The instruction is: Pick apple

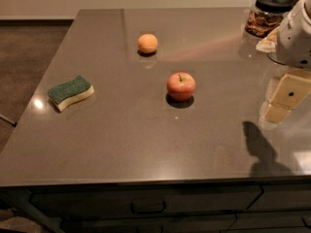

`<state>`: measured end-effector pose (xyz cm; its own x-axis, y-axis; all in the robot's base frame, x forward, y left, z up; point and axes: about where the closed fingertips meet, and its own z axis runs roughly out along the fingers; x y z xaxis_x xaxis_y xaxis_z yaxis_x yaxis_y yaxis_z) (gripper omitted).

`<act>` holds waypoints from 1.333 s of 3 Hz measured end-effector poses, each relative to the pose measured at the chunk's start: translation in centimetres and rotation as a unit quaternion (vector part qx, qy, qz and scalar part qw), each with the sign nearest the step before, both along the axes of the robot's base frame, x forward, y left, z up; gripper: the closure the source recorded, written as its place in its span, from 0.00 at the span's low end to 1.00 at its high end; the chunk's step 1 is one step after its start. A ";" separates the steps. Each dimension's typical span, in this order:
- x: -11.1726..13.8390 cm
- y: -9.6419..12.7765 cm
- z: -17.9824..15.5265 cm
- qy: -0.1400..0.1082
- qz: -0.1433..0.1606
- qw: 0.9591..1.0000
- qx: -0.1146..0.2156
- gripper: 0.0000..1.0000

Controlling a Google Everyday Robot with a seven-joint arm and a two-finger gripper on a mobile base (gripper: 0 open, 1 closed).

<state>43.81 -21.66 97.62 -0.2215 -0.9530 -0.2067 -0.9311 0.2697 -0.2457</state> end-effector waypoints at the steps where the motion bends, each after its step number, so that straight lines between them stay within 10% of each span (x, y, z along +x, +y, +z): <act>1: 0.0 0.0 0.0 0.000 0.000 1.000 0.000 0.00; 4: 5.7 5.0 -2.8 0.003 0.007 0.996 0.089 0.00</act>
Offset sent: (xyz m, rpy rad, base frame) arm 0.0395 0.0275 -0.0137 0.1234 -0.0093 0.0242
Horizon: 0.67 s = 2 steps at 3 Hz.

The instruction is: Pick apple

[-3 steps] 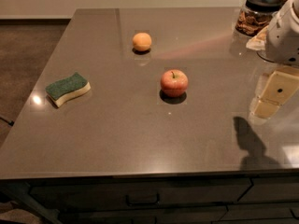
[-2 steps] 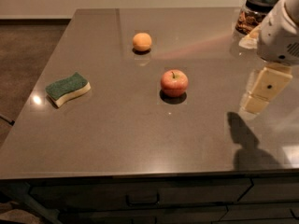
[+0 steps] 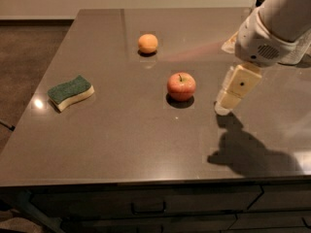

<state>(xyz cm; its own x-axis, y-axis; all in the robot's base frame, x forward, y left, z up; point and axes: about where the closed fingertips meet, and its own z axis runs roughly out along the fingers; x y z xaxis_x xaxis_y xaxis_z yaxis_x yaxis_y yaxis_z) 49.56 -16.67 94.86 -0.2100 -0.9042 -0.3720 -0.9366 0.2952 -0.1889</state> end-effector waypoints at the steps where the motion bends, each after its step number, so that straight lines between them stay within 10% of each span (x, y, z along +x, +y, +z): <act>1: 1.8 2.3 -2.0 0.010 -0.013 0.999 0.027 0.00; 2: 3.2 4.5 -3.9 0.014 -0.027 0.999 0.043 0.00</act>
Offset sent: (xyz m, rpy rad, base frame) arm 0.0534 0.0758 -0.0689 0.1327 0.0402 -0.1022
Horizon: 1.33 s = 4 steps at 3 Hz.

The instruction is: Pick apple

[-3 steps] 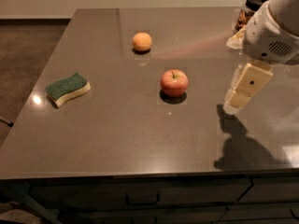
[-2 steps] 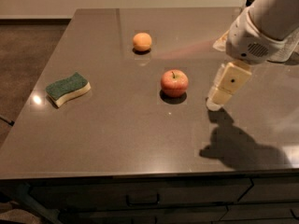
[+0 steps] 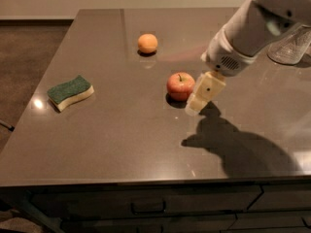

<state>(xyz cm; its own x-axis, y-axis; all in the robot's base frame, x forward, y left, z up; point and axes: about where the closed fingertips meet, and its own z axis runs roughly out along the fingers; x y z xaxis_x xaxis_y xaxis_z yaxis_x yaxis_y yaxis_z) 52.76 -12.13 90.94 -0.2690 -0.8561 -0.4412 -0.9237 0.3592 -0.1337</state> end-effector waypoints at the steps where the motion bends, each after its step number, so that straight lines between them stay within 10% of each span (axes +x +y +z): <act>1: 1.6 1.8 -1.8 0.003 -0.011 1.000 0.007 0.00; 2: 2.9 3.3 -3.5 0.011 -0.014 1.000 0.010 0.00; 4: 5.1 4.3 -4.8 0.027 -0.017 0.999 0.018 0.48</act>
Offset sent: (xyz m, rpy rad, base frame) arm 0.0489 0.0519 -0.0573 0.0325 0.0469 -0.0391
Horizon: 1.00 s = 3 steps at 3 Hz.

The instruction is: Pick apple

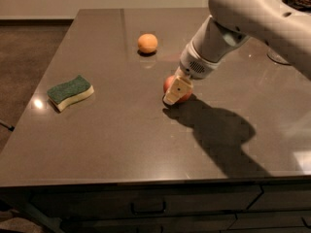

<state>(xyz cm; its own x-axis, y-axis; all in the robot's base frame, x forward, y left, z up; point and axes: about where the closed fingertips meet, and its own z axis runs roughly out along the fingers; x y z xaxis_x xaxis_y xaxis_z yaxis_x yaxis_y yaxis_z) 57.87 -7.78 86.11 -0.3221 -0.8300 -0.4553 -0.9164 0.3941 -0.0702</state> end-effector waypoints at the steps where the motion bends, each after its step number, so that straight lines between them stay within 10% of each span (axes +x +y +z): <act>1: 0.1 0.4 3.2 -0.016 0.012 1.000 0.017 0.80; 3: -1.1 1.6 9.0 -0.043 0.053 0.996 0.055 1.00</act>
Offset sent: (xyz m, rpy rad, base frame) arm -0.0101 0.0149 0.1135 0.1245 -0.1240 0.1024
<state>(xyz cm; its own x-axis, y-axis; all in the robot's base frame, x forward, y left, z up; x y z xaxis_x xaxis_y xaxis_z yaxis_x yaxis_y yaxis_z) 56.75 -6.21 95.14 -0.1923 -0.8007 -0.5674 -0.9455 0.3060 -0.1114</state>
